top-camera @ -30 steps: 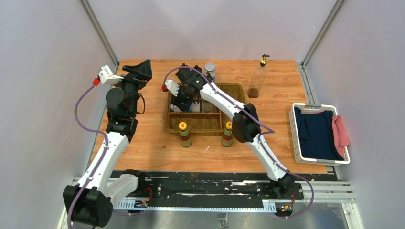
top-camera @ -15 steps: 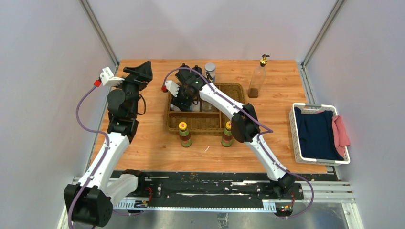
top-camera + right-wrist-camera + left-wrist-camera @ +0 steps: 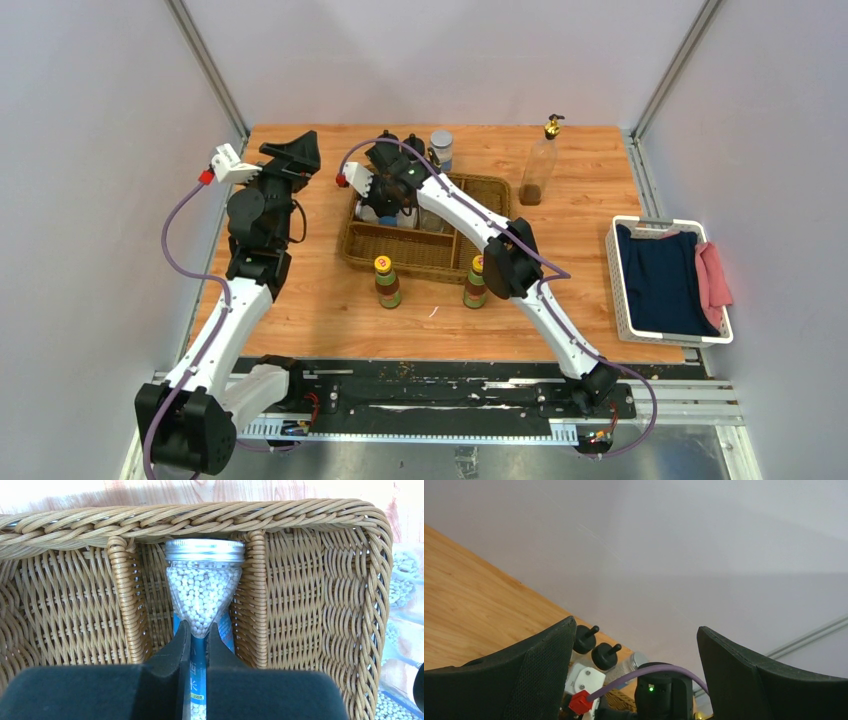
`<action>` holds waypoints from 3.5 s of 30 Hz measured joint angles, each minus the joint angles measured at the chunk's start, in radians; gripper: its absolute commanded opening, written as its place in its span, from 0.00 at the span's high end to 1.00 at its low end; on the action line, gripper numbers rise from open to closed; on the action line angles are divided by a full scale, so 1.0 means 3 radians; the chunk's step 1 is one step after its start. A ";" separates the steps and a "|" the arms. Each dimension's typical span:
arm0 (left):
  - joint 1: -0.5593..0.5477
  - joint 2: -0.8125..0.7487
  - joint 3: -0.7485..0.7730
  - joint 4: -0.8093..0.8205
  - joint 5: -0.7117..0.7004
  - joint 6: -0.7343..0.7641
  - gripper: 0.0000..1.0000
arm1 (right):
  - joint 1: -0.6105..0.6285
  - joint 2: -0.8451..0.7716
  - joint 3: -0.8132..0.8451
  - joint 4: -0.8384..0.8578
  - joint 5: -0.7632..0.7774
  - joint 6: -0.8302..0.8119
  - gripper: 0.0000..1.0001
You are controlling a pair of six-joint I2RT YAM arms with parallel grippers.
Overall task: Organize the condiment bottles
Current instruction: Move the storage box to the center of the board.
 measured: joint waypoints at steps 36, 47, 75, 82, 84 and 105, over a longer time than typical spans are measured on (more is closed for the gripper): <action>-0.0114 0.0328 -0.0323 0.0043 -0.0464 -0.0086 0.09 | -0.0004 -0.0579 -0.0563 0.0323 0.0214 0.0151 1.00; -0.0137 0.0406 -0.0413 0.0042 -0.0579 -0.0144 0.09 | -0.0009 -0.0627 -0.0563 0.0369 0.0295 0.0149 0.92; -0.0245 0.1097 -0.0390 -0.0009 -0.0670 -0.0323 0.08 | 0.0189 -0.2140 -0.0750 0.1158 0.1451 0.0228 0.36; -0.0245 0.1433 -0.0286 -0.0041 -0.0423 -0.0392 0.07 | 0.0189 -0.2459 -0.1350 0.1362 0.2014 0.0292 0.28; -0.0245 0.1465 -0.0244 -0.0058 -0.0319 -0.0406 0.06 | 0.0189 -0.2459 -0.1452 0.1364 0.2144 0.0304 0.27; -0.0252 0.1465 0.0039 -0.1130 0.0254 -0.0029 0.00 | 0.0187 -0.2996 -0.2430 0.1419 0.2836 0.0960 0.24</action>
